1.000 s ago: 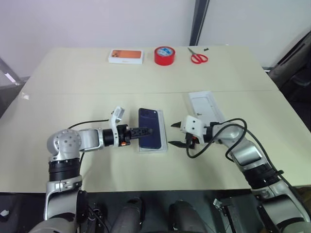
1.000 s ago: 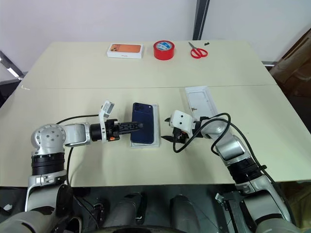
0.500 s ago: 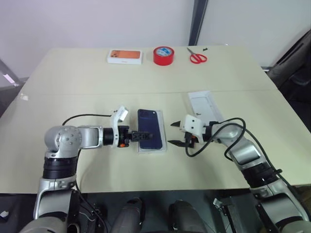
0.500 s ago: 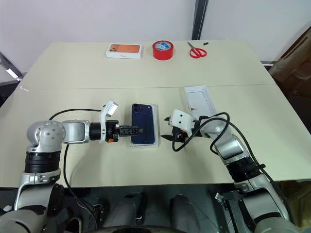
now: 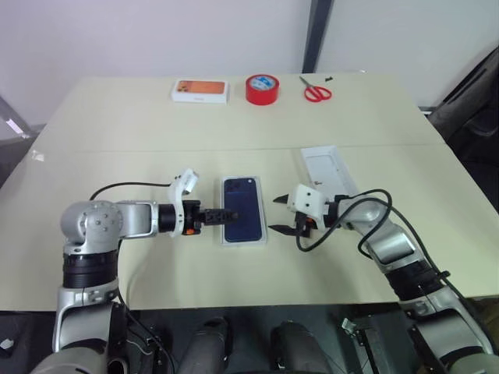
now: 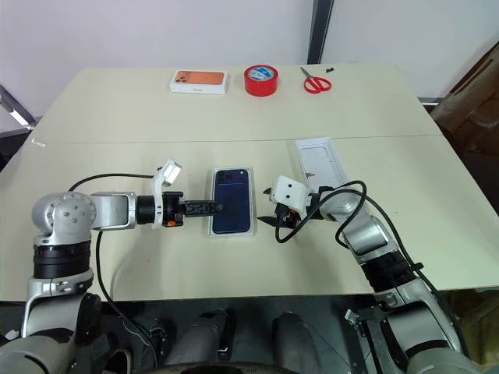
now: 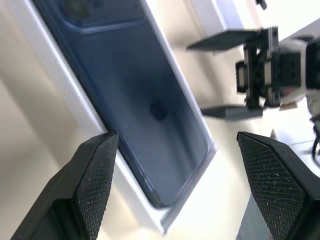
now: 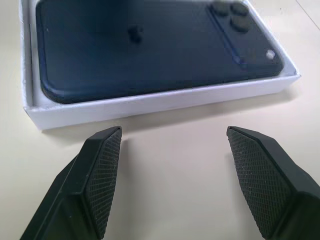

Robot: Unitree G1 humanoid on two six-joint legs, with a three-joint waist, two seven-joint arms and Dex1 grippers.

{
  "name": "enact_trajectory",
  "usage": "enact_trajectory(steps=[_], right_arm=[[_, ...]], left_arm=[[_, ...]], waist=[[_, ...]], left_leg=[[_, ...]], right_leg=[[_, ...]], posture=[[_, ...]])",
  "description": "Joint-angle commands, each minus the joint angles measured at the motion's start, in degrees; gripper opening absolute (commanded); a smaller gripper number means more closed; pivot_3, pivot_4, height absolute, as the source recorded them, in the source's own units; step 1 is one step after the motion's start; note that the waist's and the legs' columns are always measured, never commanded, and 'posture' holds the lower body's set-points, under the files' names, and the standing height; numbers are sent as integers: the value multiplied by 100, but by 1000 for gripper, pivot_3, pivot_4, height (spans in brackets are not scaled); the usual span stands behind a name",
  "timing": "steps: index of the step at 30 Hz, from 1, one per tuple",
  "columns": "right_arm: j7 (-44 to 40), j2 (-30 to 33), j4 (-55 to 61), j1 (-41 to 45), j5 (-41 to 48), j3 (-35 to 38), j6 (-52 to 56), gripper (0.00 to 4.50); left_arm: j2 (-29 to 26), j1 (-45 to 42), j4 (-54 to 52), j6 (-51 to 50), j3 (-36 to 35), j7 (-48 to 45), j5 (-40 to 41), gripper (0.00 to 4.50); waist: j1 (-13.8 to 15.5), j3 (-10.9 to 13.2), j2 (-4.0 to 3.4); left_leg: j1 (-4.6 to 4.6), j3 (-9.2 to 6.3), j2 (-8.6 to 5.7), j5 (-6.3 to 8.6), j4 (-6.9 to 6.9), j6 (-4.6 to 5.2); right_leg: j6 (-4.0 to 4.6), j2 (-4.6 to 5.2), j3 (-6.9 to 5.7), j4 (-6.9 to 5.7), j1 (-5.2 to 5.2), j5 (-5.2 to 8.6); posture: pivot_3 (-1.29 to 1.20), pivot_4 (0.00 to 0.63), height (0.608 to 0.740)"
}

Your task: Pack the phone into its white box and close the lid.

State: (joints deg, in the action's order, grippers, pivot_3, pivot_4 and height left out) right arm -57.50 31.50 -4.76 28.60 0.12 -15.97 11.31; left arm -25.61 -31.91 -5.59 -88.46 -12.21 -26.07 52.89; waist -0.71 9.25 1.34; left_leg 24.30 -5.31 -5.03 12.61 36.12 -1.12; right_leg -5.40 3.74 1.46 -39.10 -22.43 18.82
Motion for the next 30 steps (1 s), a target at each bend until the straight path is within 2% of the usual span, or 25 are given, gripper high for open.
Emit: enact_trajectory(steps=[1,6,7,9,10,13,14,15,16,20,23,30], right_arm=[[39,-32,80,108,11,43,-118,3532],[54,-63,57,159,92,107,-8,3532],[98,-71,21,182,95,146,-1,3278],[185,-60,-31,216,35,173,-51,2680],[243,-63,-67,236,3,183,-94,2224],[484,-110,-209,308,-138,172,-288,682],[541,-142,-242,334,-154,172,-308,210],[578,-160,-281,359,-177,160,-334,0],[631,-194,-319,380,-212,144,-363,0],[739,-334,-363,397,-278,53,-354,0],[678,-358,-310,328,-368,-77,-422,0],[664,-445,-527,543,-380,-92,-524,0]], left_arm=[[15,-80,-55,5,-255,60,13,3990],[-29,-116,-37,398,-501,127,-91,3990],[-68,-104,25,585,-512,193,-238,3758],[-151,-83,143,887,-527,276,-467,3170],[-288,-17,192,1163,-397,249,-694,2742],[-408,103,314,1496,-296,177,-912,1184],[-547,204,264,1636,-69,47,-1048,725],[-671,304,219,1771,162,-72,-1193,260],[-752,405,202,1900,355,-157,-1320,49],[-595,576,240,2099,651,-365,-1387,49],[-257,475,312,2137,839,-289,-1466,49],[493,-198,941,2576,1472,-370,-1948,49]], waist=[[4,0,0],[-1,0,0],[-1,0,0],[-2,0,0],[-3,0,0],[-6,0,0],[-5,0,0],[-6,0,0],[-8,1,-3],[15,1,-3],[36,1,-3],[27,0,-4]], left_leg=[[0,0,0,0,0,0],[0,0,0,0,0,0],[0,0,0,0,0,0],[0,0,0,0,0,0],[0,1,0,0,0,0],[0,1,0,0,-3,-1],[0,2,0,0,-3,-1],[1,2,0,0,-2,-1],[0,2,0,0,-2,0],[1,4,0,0,-2,0],[1,2,-3,0,2,0],[0,3,-3,0,4,1]], right_leg=[[0,0,0,0,0,0],[0,0,0,0,-1,0],[0,0,0,0,-1,0],[0,0,0,0,-1,0],[0,0,0,0,-2,0],[0,0,0,0,-4,0],[0,0,0,0,-4,0],[0,0,1,0,-4,0],[0,0,1,0,-2,0],[0,1,3,0,-3,0],[0,4,0,1,3,0],[0,3,-2,-2,3,0]], posture=[[0,150,734],[0,150,734],[0,150,734],[0,150,734],[0,150,734],[0,150,734],[0,150,734],[0,150,734],[0,150,734],[0,150,734],[0,150,734],[0,150,734]])
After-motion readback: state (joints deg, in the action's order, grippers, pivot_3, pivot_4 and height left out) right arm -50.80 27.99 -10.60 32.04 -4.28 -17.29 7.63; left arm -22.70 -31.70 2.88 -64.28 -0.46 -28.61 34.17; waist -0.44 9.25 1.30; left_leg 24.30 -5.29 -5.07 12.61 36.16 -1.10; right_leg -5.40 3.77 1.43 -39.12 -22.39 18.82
